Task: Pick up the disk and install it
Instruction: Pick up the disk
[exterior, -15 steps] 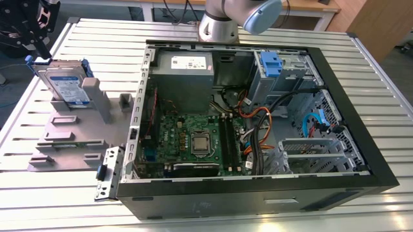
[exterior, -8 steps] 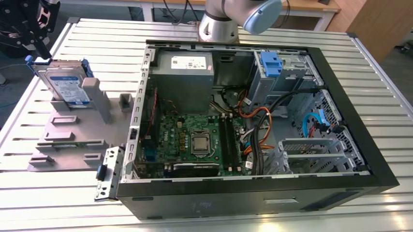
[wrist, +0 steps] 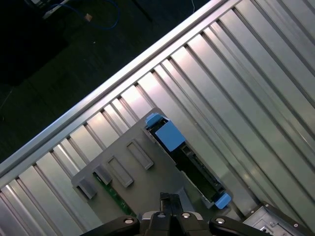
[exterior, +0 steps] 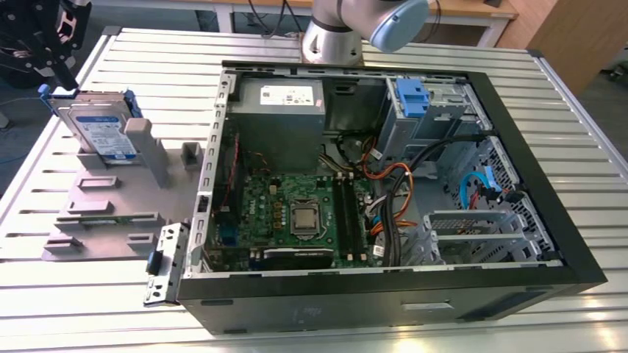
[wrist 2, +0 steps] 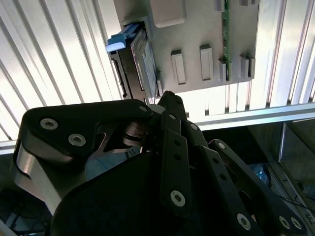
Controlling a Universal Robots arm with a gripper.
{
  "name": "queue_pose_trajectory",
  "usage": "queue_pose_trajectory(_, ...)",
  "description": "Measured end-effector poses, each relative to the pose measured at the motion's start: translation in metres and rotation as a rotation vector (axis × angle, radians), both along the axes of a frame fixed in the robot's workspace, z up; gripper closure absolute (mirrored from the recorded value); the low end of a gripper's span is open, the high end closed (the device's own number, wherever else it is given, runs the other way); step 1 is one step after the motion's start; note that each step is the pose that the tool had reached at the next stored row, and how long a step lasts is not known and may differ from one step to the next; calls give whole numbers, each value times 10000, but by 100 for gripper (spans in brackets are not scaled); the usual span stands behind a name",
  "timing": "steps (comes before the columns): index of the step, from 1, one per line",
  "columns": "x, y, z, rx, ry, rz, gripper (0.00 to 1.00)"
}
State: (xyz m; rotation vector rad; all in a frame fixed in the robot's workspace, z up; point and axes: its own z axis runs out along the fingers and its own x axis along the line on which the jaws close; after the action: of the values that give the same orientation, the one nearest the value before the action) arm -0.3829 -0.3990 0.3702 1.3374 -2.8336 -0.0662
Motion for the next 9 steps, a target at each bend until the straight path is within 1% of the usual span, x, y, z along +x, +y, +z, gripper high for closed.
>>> queue_pose_trajectory(9,0,0,0,-4,0,53,89)
